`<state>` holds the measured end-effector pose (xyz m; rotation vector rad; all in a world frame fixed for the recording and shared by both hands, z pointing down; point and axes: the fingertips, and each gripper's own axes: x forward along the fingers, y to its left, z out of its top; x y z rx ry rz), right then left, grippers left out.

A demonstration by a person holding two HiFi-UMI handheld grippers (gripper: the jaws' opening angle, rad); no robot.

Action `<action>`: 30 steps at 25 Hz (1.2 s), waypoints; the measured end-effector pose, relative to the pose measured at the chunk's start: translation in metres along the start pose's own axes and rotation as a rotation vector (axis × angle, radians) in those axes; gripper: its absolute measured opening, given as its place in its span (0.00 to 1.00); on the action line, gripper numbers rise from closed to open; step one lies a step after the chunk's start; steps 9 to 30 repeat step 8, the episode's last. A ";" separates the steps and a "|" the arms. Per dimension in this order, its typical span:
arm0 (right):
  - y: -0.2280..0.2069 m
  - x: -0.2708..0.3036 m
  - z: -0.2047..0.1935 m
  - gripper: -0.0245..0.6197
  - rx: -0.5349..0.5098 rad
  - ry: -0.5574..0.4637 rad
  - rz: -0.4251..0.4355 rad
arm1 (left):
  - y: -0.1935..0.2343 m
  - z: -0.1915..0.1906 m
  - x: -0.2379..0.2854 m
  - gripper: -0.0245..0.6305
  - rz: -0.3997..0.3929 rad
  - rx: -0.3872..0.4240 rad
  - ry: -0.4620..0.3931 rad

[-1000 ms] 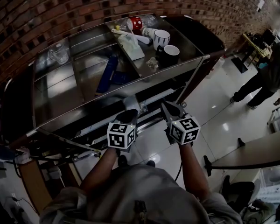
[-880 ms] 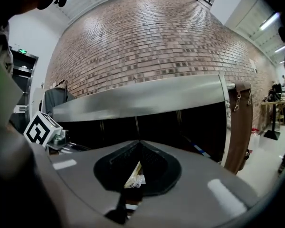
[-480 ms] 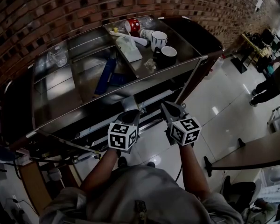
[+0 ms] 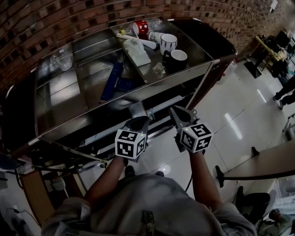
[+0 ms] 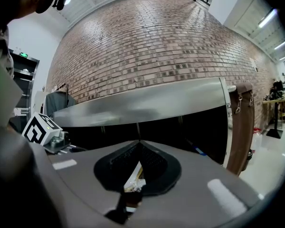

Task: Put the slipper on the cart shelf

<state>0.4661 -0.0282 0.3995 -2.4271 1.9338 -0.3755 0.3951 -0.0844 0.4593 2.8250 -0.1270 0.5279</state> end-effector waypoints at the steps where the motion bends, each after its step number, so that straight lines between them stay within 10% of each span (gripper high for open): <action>1: 0.000 0.001 0.001 0.04 -0.001 -0.002 0.001 | 0.000 0.000 0.000 0.05 -0.001 0.001 0.001; 30: 0.000 0.003 0.002 0.04 -0.003 -0.005 0.005 | -0.002 -0.001 0.003 0.05 -0.009 0.004 0.004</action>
